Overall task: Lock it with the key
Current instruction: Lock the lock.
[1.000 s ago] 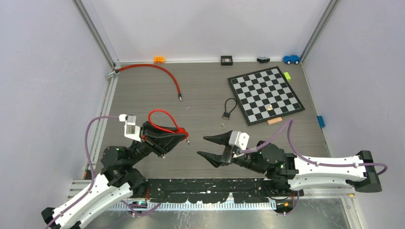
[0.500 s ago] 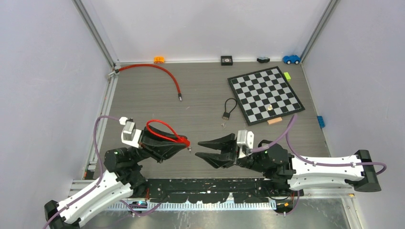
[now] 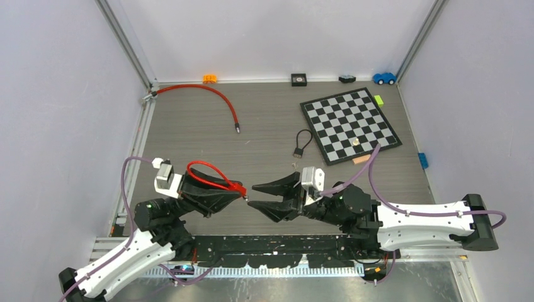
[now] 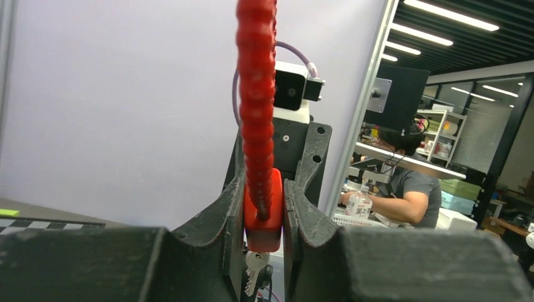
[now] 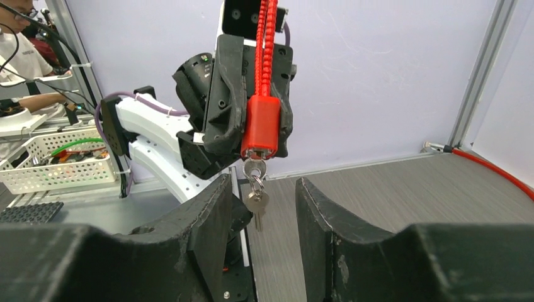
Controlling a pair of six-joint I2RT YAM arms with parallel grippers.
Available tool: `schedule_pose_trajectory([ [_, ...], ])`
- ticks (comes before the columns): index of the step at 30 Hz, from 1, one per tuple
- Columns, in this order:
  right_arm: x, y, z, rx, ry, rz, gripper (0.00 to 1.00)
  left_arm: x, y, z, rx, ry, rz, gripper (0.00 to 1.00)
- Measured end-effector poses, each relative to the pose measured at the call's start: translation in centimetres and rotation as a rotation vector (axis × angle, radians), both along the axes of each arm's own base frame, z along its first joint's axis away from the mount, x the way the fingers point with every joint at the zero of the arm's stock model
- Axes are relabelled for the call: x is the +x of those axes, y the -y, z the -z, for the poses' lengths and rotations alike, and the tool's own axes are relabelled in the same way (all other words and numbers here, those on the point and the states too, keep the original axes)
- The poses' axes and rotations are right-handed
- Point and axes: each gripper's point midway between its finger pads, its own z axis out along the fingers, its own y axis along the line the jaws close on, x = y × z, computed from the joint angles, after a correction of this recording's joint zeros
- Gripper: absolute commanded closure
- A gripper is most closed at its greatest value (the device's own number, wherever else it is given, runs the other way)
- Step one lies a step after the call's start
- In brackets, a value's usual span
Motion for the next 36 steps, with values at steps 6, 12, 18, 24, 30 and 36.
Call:
schedule_pose_trajectory([
  [6, 0.2, 0.0, -0.7, 0.006, 0.018, 0.015, 0.57, 0.7, -0.5, 0.4, -0.007, -0.044, -0.042, 1.0],
  [12, 0.4, -1.0, -0.2, -0.03, 0.02, 0.016, 0.64, 1.3, -0.4, 1.1, 0.009, -0.076, -0.064, 1.0],
  [18, 1.0, -1.7, 1.0, -0.06, -0.001, 0.046, 0.73, 1.4, -0.3, 1.4, 0.019, -0.079, -0.066, 1.0],
  [24, 1.4, -1.5, 0.3, -0.018, -0.044, 0.067, 0.7, 1.5, -0.2, 1.4, 0.022, -0.078, -0.069, 1.0],
  [30, 1.8, -0.8, 0.3, 0.024, -0.104, 0.081, 0.71, 1.5, -0.2, 1.6, 0.025, -0.078, -0.071, 1.0],
  [36, 2.2, -0.5, 0.1, 0.044, -0.147, 0.097, 0.73, 1.5, -0.2, 1.6, 0.026, -0.078, -0.07, 1.0],
])
